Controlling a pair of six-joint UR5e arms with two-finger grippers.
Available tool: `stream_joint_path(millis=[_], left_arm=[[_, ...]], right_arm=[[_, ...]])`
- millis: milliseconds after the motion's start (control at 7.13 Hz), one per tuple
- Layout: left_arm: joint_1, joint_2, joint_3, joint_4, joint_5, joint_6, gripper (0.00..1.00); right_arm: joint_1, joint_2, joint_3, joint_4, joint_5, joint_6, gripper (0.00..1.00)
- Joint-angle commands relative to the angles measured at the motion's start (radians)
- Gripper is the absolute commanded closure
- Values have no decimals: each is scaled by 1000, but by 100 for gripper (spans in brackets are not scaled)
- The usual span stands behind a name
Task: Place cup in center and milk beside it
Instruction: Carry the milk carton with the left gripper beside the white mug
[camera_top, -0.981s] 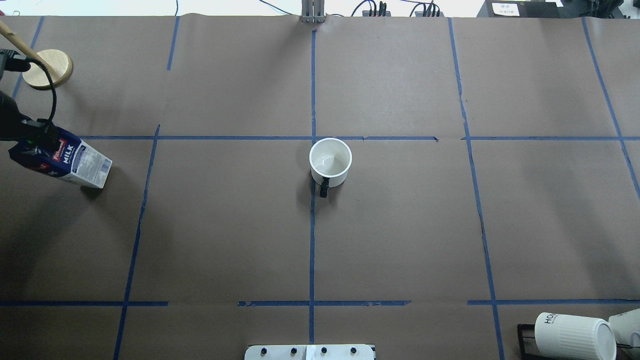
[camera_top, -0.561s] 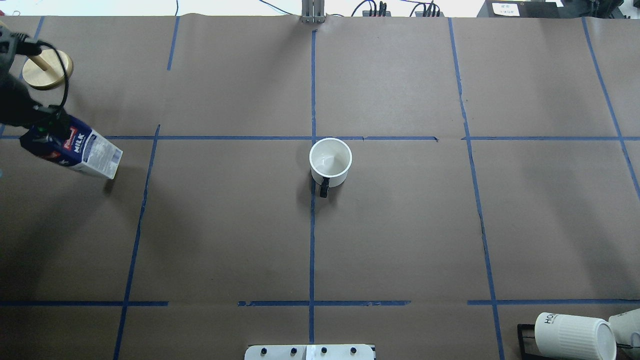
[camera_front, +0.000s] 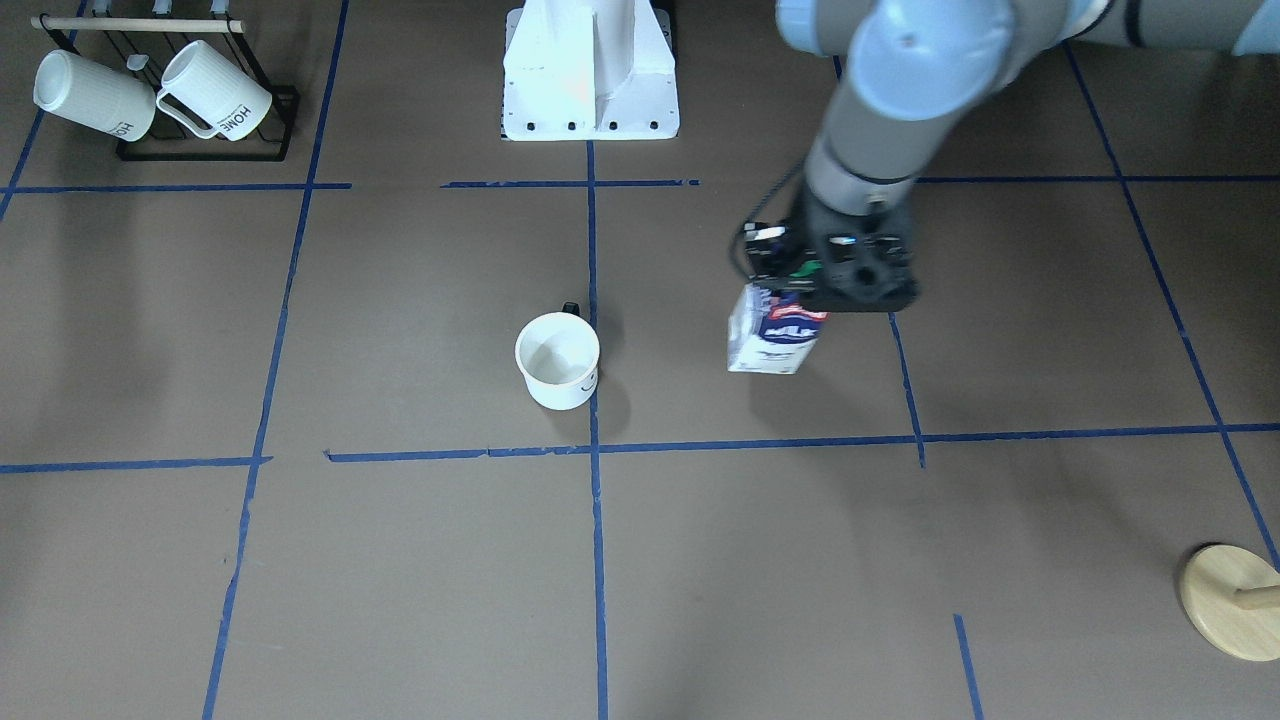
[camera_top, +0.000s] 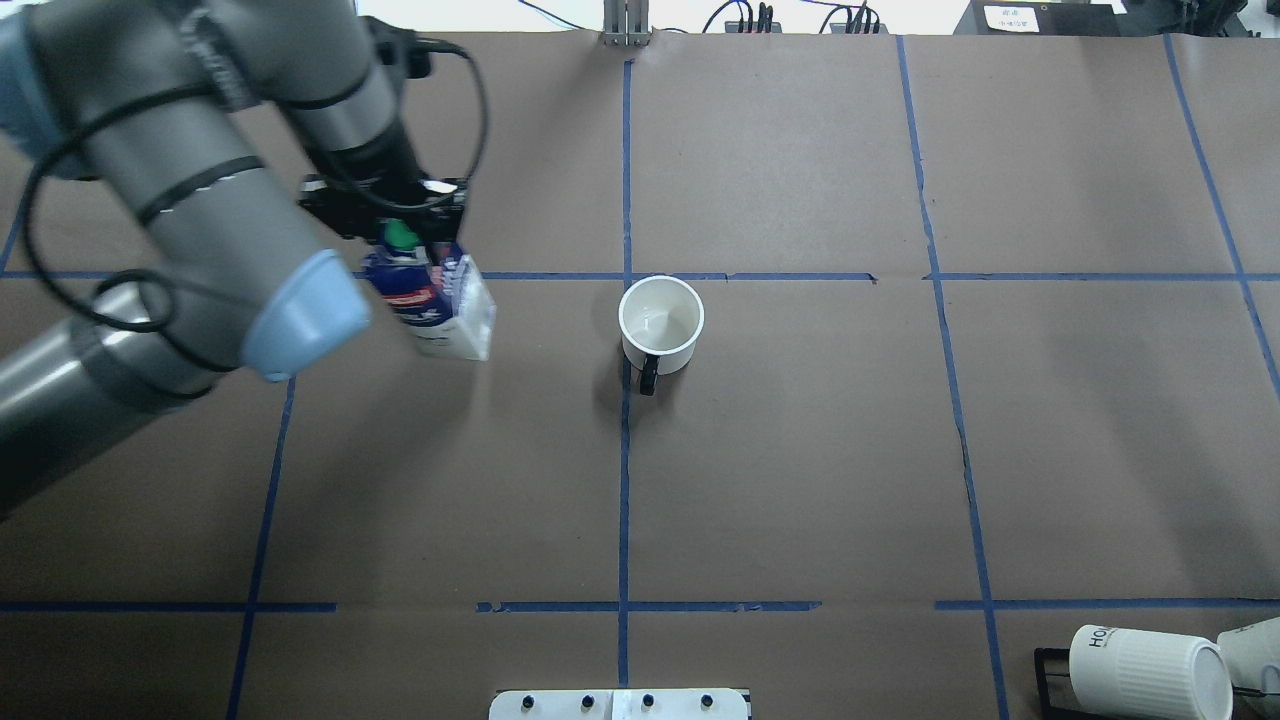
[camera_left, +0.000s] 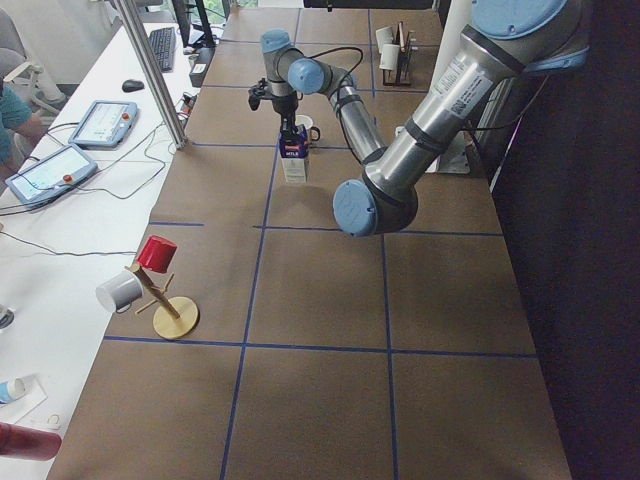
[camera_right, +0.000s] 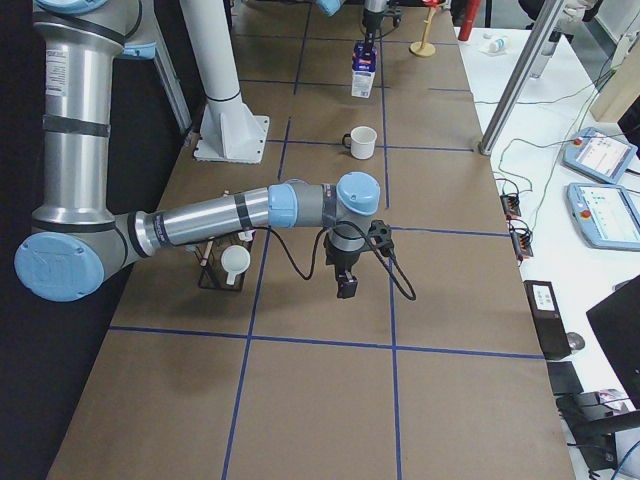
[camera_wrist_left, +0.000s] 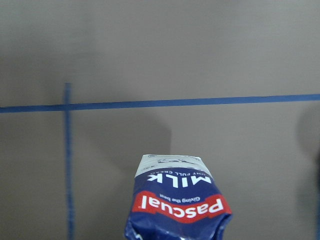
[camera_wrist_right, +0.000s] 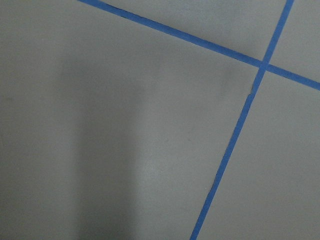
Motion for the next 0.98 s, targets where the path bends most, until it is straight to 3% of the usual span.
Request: stream_joint_path(millis=[0, 140, 421, 561, 701, 841], left_arm=[[64, -126, 101, -5, 48, -93, 68], [113, -134, 115, -39, 90, -131, 68], [136, -200, 254, -134, 92, -167, 68], [138, -197, 257, -134, 92, -165, 65], [138, -193, 261, -134, 92, -165, 60], [136, -193, 272, -136, 92, -161, 43]], right_arm=[[0, 0, -4, 0, 0, 0, 1], [0, 0, -6, 0, 2, 0, 1], [0, 0, -7, 0, 2, 0, 1], [0, 0, -7, -2, 2, 0, 1], [0, 0, -9, -2, 2, 0, 1], [-2, 0, -13, -2, 2, 1, 1]])
